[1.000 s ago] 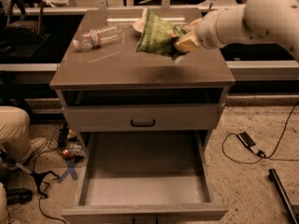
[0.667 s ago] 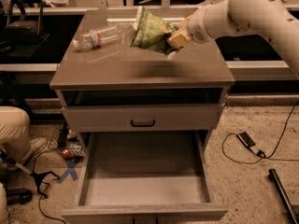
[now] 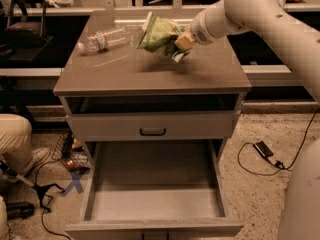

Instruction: Pick green jalapeno chip bag from middle drawer and place on counter

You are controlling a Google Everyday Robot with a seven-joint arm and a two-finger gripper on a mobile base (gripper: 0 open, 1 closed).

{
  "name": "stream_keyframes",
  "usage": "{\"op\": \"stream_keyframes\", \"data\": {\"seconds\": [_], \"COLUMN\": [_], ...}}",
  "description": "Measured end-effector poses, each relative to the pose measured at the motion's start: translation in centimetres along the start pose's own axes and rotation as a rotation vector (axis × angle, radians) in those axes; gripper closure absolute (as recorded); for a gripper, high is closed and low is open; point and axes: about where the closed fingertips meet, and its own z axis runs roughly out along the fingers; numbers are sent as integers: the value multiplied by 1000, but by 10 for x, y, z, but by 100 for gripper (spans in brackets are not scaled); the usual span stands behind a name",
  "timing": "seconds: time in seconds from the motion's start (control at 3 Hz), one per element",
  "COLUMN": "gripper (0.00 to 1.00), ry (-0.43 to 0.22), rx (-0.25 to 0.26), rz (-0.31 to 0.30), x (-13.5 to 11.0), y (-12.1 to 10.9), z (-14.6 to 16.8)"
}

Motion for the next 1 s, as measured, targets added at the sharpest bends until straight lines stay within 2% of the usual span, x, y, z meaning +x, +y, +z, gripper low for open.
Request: {"op": "stream_keyframes", "data": {"seconds": [0.33,0.67,1.0], "gripper": [4,0,0], "ry": [22,22,6], "rx": [35,73,146], "rz": [21,40,57], "x": [11,20,33], "y": [-9,-17,-24], "z": [-9,-26,-75]}}
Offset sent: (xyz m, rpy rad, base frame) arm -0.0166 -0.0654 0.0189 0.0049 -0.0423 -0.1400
